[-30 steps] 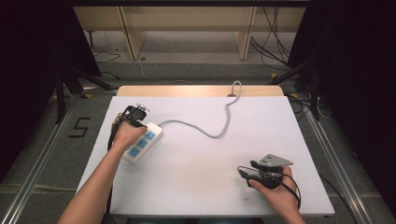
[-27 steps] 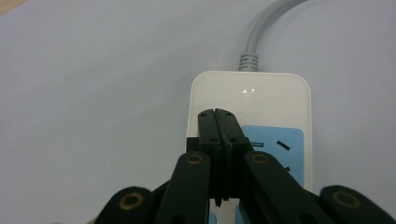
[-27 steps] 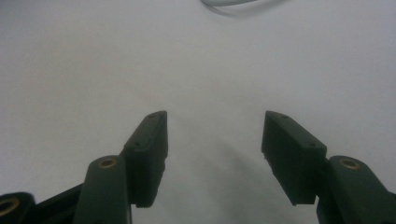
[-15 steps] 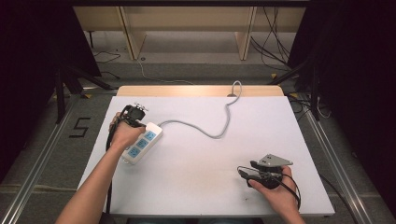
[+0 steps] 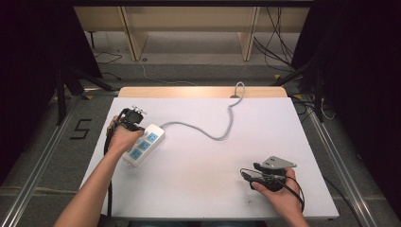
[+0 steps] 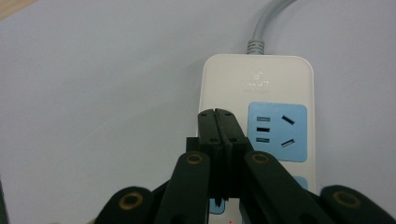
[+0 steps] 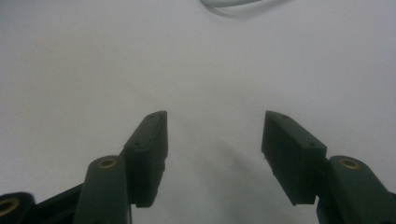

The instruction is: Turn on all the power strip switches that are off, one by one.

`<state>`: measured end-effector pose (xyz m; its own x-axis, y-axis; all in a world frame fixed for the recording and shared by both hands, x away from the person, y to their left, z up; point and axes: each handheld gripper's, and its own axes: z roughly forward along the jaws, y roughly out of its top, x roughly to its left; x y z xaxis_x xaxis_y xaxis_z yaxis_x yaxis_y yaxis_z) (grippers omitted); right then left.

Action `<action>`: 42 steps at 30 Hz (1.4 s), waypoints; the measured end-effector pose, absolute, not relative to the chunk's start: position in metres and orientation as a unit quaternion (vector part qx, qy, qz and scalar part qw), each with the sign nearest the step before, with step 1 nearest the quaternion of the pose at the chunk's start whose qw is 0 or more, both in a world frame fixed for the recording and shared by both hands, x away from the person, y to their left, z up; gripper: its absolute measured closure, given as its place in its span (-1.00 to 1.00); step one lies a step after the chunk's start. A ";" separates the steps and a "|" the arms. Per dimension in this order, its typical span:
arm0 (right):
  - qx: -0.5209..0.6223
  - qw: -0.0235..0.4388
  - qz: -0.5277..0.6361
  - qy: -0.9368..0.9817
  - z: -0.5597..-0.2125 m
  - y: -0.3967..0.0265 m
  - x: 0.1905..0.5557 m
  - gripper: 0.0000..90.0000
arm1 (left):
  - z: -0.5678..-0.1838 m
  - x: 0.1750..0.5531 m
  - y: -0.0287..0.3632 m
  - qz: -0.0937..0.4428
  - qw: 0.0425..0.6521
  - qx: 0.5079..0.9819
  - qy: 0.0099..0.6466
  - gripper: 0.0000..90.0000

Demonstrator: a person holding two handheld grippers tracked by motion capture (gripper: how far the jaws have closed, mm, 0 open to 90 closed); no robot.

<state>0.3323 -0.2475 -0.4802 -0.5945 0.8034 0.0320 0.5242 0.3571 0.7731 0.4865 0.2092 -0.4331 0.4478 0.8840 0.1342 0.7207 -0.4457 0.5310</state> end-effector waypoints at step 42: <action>0.415 0.182 0.390 0.802 -0.480 -0.247 0.332 -0.07 | -0.418 0.460 0.217 0.198 0.215 0.824 0.485 0.99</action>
